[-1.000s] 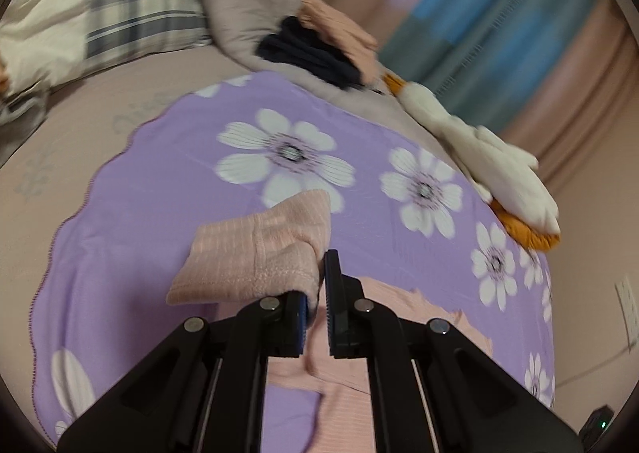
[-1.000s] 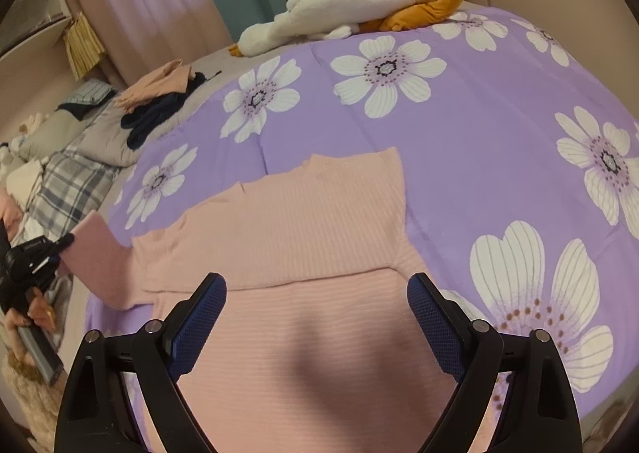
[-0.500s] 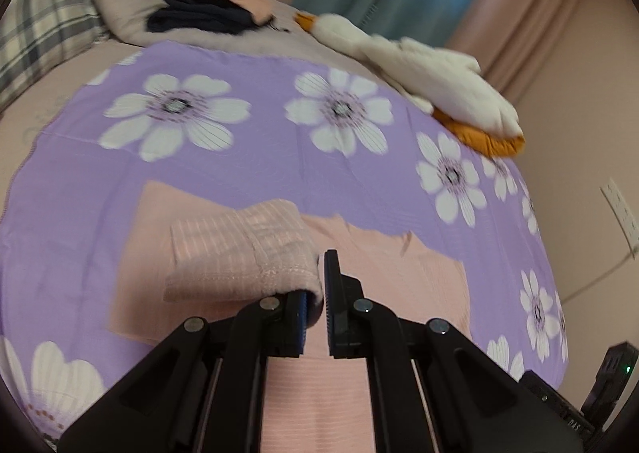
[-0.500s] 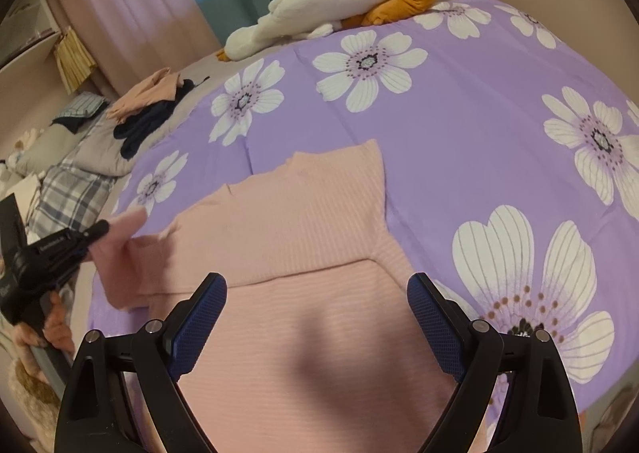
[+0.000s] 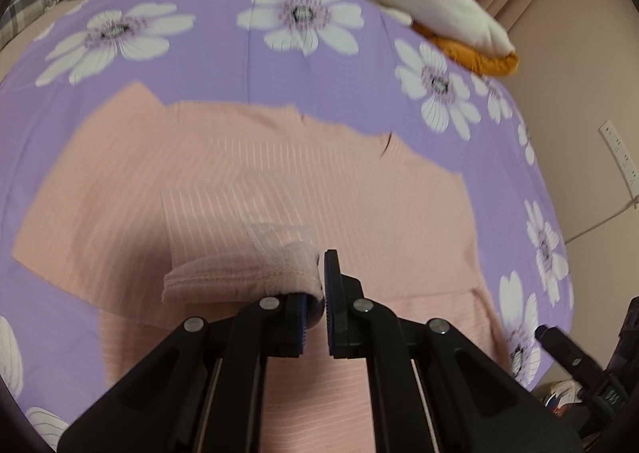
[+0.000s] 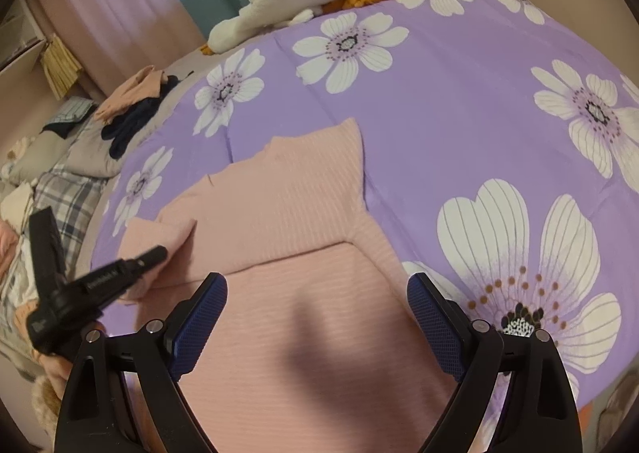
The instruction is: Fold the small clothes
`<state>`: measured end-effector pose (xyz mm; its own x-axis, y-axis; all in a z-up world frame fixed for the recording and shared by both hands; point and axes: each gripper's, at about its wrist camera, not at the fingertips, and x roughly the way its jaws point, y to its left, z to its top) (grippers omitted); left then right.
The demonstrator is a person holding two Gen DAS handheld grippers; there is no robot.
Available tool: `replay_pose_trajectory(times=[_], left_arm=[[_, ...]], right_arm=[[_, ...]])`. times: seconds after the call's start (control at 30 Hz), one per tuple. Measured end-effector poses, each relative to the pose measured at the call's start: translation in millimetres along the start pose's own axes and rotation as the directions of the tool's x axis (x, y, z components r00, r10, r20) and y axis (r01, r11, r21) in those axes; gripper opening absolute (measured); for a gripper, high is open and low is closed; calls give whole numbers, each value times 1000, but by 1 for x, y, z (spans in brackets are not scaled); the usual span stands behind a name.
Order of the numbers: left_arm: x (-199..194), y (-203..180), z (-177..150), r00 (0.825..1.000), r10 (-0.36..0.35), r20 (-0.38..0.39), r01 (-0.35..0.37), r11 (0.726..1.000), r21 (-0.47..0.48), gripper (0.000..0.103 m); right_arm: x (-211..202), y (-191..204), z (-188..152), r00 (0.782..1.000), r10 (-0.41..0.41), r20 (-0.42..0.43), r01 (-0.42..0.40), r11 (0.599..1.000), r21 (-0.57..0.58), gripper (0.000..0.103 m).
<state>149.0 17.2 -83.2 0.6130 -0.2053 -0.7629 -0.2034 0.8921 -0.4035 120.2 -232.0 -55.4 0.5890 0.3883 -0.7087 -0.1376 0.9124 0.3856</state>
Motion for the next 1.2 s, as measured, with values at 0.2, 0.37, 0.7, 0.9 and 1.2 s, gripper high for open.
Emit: replay_pose_trajectory(times=[0.2,0.37,0.7,0.9,1.2], left_arm=[[17,9,-14,998,-7,-58,6,1000,-14,10],[-15,9,-17,992,-124,-36,124,992,-13,58],[-92,70,-16,991,41,126,-24,991,-132,76],[-107,119,-32,987,116,109,-84,961,-264,67],[-124,157,-49,980,180,84,-139,925,-353,59]], right_arm=[[9,-2,-4,999,-4,-36,4,1000,0,92],[11,3,-4,999,-6,-48,5,1000,-18,92],[23,42,4,998,-3,-60,-5,991,-137,92],[48,109,10,995,13,-94,-43,945,-324,92],[117,206,-14,973,11,-231,-135,840,-526,92]])
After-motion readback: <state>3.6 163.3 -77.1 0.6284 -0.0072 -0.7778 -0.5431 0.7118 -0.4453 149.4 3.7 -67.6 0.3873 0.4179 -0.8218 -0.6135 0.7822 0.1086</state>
